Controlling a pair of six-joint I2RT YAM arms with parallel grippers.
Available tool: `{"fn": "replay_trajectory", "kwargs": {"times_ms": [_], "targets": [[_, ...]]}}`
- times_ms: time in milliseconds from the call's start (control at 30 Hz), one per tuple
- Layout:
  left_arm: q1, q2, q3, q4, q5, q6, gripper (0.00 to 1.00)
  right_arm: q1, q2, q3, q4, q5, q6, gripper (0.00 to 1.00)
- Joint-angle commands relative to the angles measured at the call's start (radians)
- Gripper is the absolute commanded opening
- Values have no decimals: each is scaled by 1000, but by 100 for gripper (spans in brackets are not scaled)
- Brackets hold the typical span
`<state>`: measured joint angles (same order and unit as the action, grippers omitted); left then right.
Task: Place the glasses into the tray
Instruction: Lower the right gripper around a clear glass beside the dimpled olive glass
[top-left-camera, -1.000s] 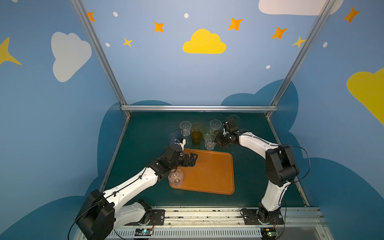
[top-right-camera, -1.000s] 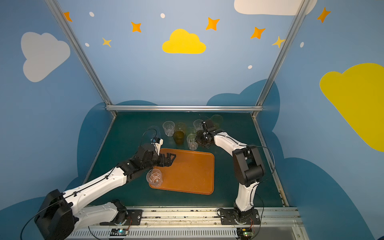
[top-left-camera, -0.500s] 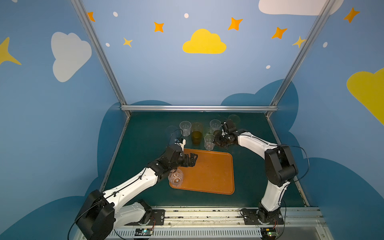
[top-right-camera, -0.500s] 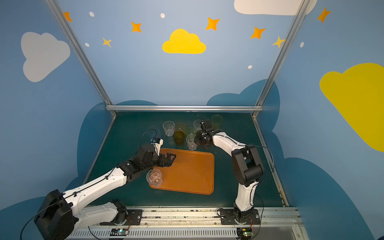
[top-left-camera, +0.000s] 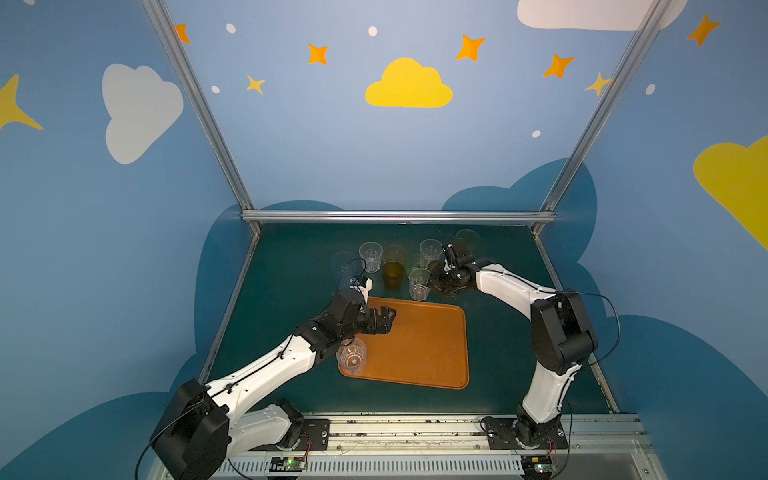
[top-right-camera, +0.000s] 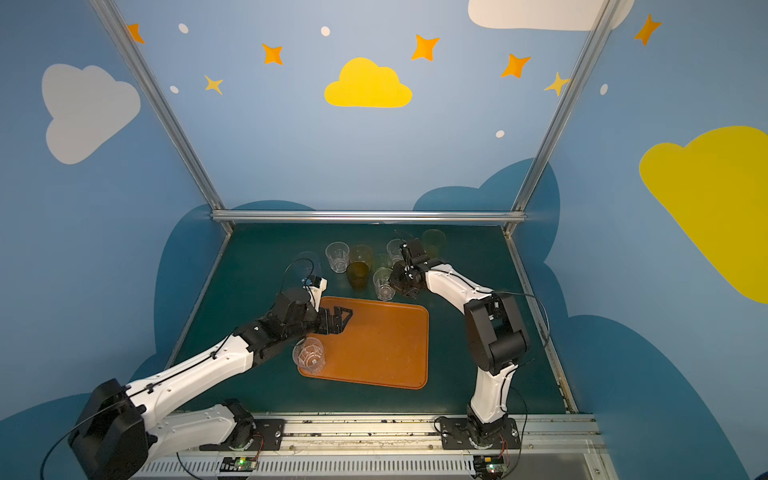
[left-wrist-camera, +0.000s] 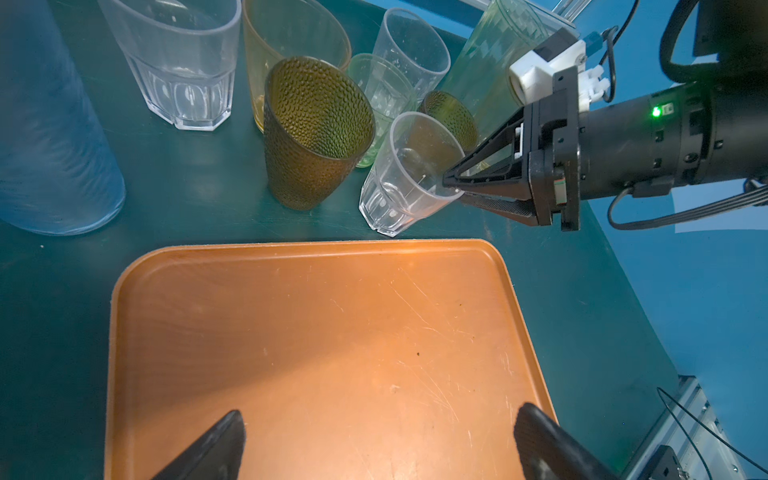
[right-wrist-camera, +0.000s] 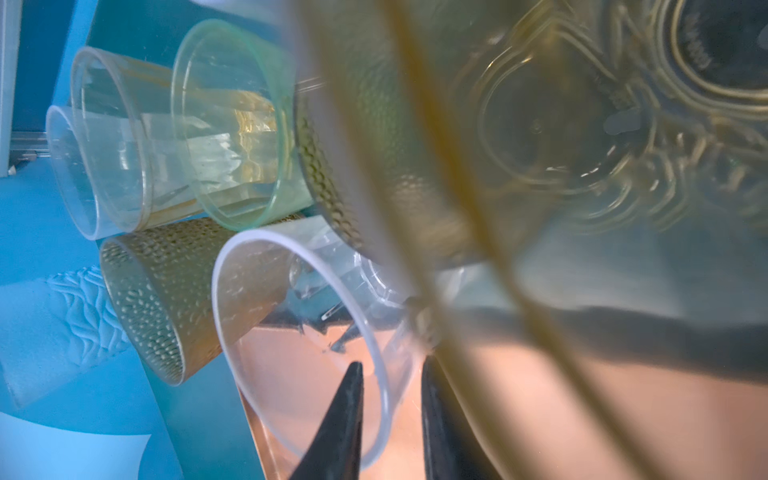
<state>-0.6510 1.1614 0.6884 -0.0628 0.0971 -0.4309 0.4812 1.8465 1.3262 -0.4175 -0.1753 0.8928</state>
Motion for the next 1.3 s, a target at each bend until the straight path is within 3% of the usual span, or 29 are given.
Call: {"fn": "replay_trajectory", "kwargs": {"times_ms": [0, 567, 1267], "targets": [[-3, -1, -9, 13, 5, -1, 100, 4, -39, 28, -37, 13, -16, 28], [-4, 8, -9, 15, 3, -2, 100, 12, -72, 70, -113, 80, -70, 47], [-3, 10, -7, 8, -5, 2, 100, 65, -14, 110, -165, 132, -63, 36]]}}
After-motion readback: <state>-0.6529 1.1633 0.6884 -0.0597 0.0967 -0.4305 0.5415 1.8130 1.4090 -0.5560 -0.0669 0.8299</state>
